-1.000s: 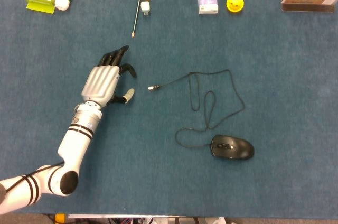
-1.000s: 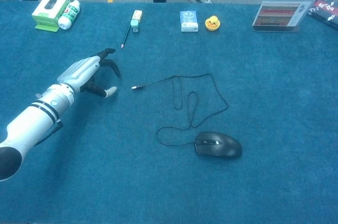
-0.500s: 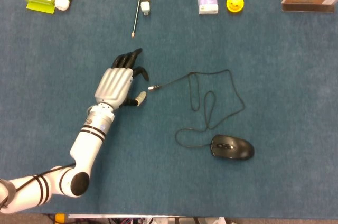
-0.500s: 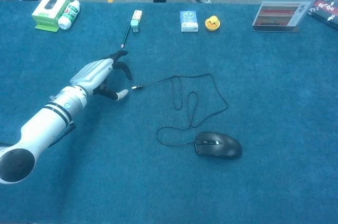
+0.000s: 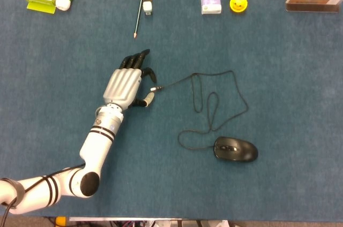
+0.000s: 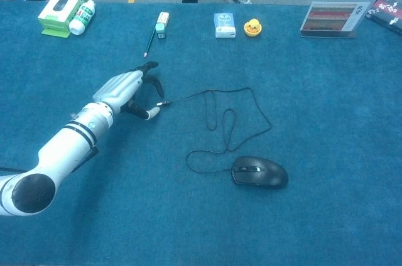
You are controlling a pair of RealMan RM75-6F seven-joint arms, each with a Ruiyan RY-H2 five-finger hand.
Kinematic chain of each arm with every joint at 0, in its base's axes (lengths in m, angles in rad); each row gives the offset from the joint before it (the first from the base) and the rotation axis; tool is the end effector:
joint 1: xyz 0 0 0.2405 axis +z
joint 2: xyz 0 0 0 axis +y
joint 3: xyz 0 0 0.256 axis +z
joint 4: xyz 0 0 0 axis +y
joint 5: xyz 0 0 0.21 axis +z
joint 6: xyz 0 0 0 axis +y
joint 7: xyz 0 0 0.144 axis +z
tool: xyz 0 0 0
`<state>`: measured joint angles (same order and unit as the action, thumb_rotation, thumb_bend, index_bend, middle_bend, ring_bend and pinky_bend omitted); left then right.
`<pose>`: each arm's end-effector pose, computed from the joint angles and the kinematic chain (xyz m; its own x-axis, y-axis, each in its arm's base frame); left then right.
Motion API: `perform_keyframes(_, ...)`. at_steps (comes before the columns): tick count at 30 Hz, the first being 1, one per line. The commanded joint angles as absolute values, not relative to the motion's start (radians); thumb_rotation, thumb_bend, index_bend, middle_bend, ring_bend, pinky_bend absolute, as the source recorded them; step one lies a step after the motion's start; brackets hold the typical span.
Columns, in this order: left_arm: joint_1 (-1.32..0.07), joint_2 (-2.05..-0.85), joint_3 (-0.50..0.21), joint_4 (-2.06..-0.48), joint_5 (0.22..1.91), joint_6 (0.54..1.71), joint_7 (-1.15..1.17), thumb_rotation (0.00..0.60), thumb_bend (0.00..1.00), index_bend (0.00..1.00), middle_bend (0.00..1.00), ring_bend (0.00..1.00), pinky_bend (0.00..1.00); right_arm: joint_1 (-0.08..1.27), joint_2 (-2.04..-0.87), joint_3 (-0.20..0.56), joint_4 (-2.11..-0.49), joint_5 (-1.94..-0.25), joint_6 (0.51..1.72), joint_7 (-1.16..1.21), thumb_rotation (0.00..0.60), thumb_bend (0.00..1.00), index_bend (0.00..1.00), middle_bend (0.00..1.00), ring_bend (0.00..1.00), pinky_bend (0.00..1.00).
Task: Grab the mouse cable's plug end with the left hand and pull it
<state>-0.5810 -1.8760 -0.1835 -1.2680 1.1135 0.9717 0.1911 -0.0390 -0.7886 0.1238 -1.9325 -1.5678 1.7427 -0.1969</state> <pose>-0.1696 0.2941 -0.1050 0.1468 0.4127 0.8989 0.9837 -0.1560 -0.0891 -0.2505 -0.1526 0.2653 0.5644 0.2642 0.7821 -0.8175 0.0474 0.5740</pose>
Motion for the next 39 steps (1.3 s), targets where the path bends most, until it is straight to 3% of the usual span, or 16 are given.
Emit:
perform_keyframes(1, -0.585, -1.88, -0.186, -1.268, 1.111, 0.971, 0.195, 0.6, 0.33, 0.44, 0.0, 0.0, 0.04, -0.042, -0.789, 0.124, -1.93, -1.569, 1.746, -0.193, 0.6, 0.0, 0.16, 0.08, 0.07, 0.29)
perform_keyframes(20, -0.606, -1.9, -0.211, -1.259, 1.031, 0.952, 0.245, 0.6, 0.33, 0.47, 0.0, 0.0, 0.04, -0.06, -0.795, 0.119, -1.918, -1.577, 1.76, -0.18, 0.6, 0.0, 0.16, 0.08, 0.07, 0.29)
perform_keyframes(25, -0.608, -1.905, -0.215, -1.255, 1.029, 0.96, 0.243, 0.6, 0.34, 0.53, 0.0, 0.0, 0.04, -0.059, -0.8, 0.119, -1.912, -1.574, 1.754, -0.177, 0.6, 0.0, 0.16, 0.08, 0.07, 0.29)
perform_keyframes(39, -0.613, -1.903, -0.206, -1.245, 1.03, 0.949, 0.236, 0.6, 0.43, 0.61, 0.0, 0.0, 0.04, -0.062, -0.807, 0.121, -1.901, -1.566, 1.751, -0.168, 0.6, 0.0, 0.16, 0.08, 0.07, 0.29)
